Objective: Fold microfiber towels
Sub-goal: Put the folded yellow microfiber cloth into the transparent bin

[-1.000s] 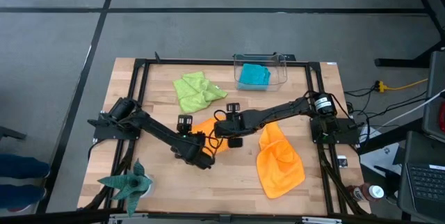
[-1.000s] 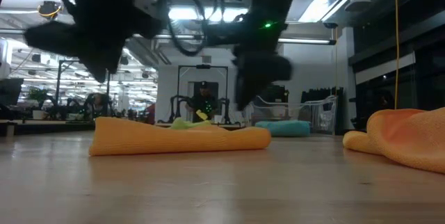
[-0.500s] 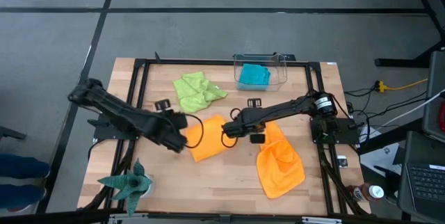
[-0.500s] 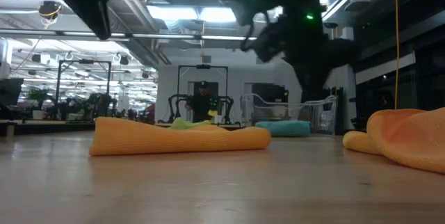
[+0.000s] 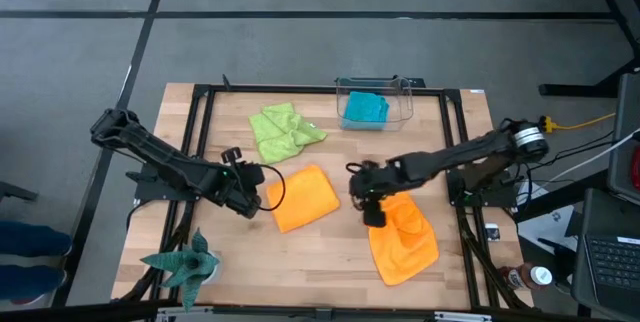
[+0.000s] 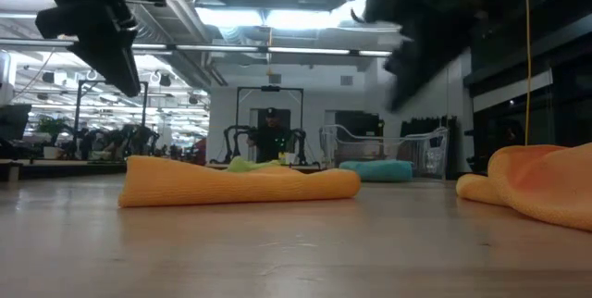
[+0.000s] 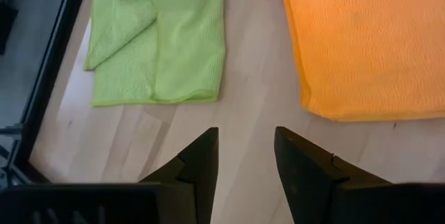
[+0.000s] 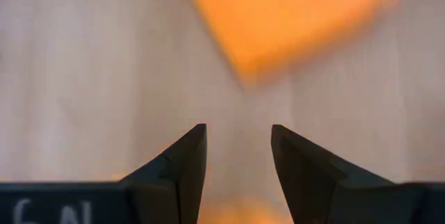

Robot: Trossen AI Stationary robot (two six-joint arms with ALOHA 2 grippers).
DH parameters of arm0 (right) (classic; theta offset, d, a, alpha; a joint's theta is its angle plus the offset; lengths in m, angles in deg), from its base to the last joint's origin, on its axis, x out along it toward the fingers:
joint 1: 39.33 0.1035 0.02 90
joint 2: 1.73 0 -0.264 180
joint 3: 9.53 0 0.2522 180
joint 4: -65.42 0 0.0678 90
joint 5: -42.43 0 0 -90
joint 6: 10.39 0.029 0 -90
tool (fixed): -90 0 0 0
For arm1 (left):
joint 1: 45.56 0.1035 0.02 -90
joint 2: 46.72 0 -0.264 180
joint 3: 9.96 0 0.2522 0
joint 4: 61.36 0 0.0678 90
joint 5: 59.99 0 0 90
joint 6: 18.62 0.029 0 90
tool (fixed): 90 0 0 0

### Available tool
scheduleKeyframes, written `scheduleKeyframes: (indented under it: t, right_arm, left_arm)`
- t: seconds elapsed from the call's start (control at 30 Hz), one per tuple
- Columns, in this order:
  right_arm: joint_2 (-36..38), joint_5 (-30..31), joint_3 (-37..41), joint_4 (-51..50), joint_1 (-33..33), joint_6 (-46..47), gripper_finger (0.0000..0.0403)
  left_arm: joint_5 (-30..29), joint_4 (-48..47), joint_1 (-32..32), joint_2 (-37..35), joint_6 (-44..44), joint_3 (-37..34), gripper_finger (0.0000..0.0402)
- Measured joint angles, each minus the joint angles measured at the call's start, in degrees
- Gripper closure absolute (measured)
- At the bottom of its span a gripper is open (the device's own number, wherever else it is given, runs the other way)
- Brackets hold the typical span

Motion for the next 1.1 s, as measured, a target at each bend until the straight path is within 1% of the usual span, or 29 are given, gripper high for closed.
scheduleKeyframes:
  t: [0.07, 0.13, 0.2, 0.27, 0.33, 0.4, 0.5, 0.63, 0.7, 0.8, 1.0, 1.1]
  right_arm:
    - [0.5, -0.6, 4.3, 14.8, 1.0, 1.4, 0.0238]
    - [-0.8, -3.0, 6.9, 26.8, 2.0, 0.6, 0.0238]
    - [-2.8, -5.6, 7.2, 34.5, 3.3, -0.9, 0.0238]
    - [-5.4, -6.0, 5.6, 38.3, 4.6, -2.9, 0.0238]
    - [-8.3, -4.7, 2.6, 39.1, 5.7, -6.9, 0.0238]
    - [-11.0, -0.6, -0.7, 38.4, 6.5, -11.9, 0.0238]
    - [-13.8, 5.2, -5.1, 36.0, 7.2, -15.9, 0.0238]
    - [-16.3, 10.4, -8.9, 34.5, 7.4, -15.8, 0.0238]
    - [-17.7, 10.9, -10.7, 31.9, 7.2, -15.5, 0.0232]
    - [-20.6, 10.9, -13.1, 29.4, 6.4, -15.5, 0.0204]
    - [-27.8, 11.2, -15.8, 28.1, 5.3, -16.0, 0.0125]
    - [-30.4, 11.1, -16.1, 27.9, 4.7, -17.3, 0.0106]
  left_arm:
    - [-0.1, 0.4, 0.0, 0.0, -0.1, 0.0, 0.0269]
    - [-0.1, 1.1, 0.0, 0.0, -0.1, 0.0, 0.0269]
    - [-0.2, 2.1, 0.0, 0.0, -0.2, 0.0, 0.0269]
    - [-0.2, 2.5, 0.0, 0.0, -0.2, 0.0, 0.0269]
    - [-0.2, 3.2, 0.0, 0.0, -0.2, 0.0, 0.0269]
    - [-0.2, 3.6, -0.1, 0.0, -0.2, 0.0, 0.0269]
    - [-0.1, 4.0, -0.6, 0.0, -0.2, 0.0, 0.0269]
    - [0.0, 4.3, -1.8, 0.0, -0.3, 0.0, 0.0269]
    - [0.1, 4.3, -2.4, 0.0, -0.3, 0.0, 0.0269]
    - [0.1, 4.3, -3.0, 0.0, -0.3, 0.0, 0.0269]
    - [0.1, 4.6, -3.1, 0.0, -0.3, 0.0, 0.0269]
    - [0.2, 4.7, -3.1, 0.0, -0.3, 0.0, 0.0269]
